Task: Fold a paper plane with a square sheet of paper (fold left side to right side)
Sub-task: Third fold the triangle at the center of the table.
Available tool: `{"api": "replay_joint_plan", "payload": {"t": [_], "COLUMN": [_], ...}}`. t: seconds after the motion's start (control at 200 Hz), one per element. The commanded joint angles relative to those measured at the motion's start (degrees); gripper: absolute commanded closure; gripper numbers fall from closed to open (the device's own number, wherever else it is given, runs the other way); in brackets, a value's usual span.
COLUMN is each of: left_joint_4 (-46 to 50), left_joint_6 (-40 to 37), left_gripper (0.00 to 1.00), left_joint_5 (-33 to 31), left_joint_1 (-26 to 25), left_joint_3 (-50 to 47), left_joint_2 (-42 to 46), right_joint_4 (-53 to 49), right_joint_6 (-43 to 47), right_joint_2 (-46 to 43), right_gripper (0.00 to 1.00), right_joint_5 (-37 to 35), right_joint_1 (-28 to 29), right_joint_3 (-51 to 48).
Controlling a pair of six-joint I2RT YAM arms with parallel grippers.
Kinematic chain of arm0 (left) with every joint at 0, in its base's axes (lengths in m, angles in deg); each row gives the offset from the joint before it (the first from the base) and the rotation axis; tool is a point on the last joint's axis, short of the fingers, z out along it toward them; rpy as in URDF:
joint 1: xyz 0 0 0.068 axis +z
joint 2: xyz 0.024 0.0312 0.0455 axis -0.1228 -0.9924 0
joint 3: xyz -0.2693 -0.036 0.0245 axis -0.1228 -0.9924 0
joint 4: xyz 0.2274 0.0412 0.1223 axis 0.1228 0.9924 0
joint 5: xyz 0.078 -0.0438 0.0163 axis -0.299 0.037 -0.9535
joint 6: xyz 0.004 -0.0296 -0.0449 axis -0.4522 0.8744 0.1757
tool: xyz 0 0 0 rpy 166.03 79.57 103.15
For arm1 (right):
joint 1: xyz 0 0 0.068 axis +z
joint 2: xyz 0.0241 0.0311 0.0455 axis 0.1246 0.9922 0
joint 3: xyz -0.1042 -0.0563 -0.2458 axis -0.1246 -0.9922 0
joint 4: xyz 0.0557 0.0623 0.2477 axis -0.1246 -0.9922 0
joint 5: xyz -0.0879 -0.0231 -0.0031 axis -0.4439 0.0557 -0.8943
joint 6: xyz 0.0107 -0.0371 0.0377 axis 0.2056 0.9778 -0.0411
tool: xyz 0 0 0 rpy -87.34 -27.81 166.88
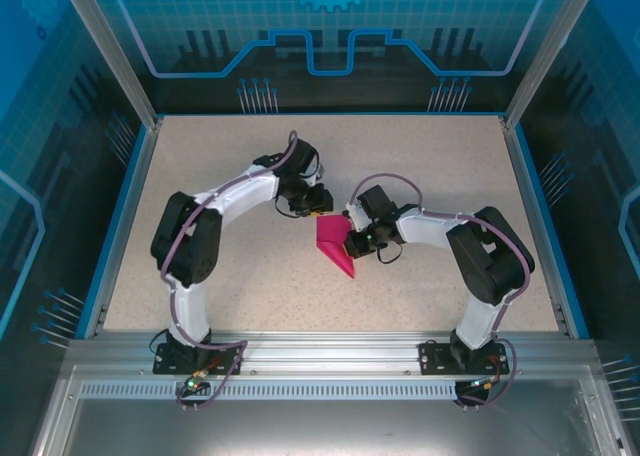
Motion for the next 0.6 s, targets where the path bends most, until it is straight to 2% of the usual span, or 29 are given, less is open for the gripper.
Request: {"api": "replay_joint_plan", "payload": {"t": [0.0, 0.105, 0.215, 0.595], "left_joint_4": [-2.8, -8.3, -11.5, -15.3], "left_joint_6": [2.4, 5.1, 6.7, 8.5], "left_gripper": [0.76, 0.78, 0.79, 0.8], "left_joint_5": [3.8, 8.6, 10.4, 10.3], "left_joint_1": [-0.3, -1.3, -2.8, -4.6], "left_joint_3": [-7.2, -12.5, -14.6, -16.2], "left_joint_2": [3.8, 5.5, 5.7, 0.8], "right_joint_4": [-4.1, -4.3, -4.4, -4.5], "right_joint_6": [-0.4, -0.4, -0.4, -0.3], "right_joint_2": [2.2, 2.2, 2.2, 2.1], "right_gripper": [1.0, 1.0, 1.0, 1.0], "right_joint_5": [-2.1, -2.1, -2.4, -2.7], "right_joint_1": [-0.6, -0.6, -0.7, -0.6], "right_joint_3": [-2.8, -2.7, -2.7, -2.7]}}
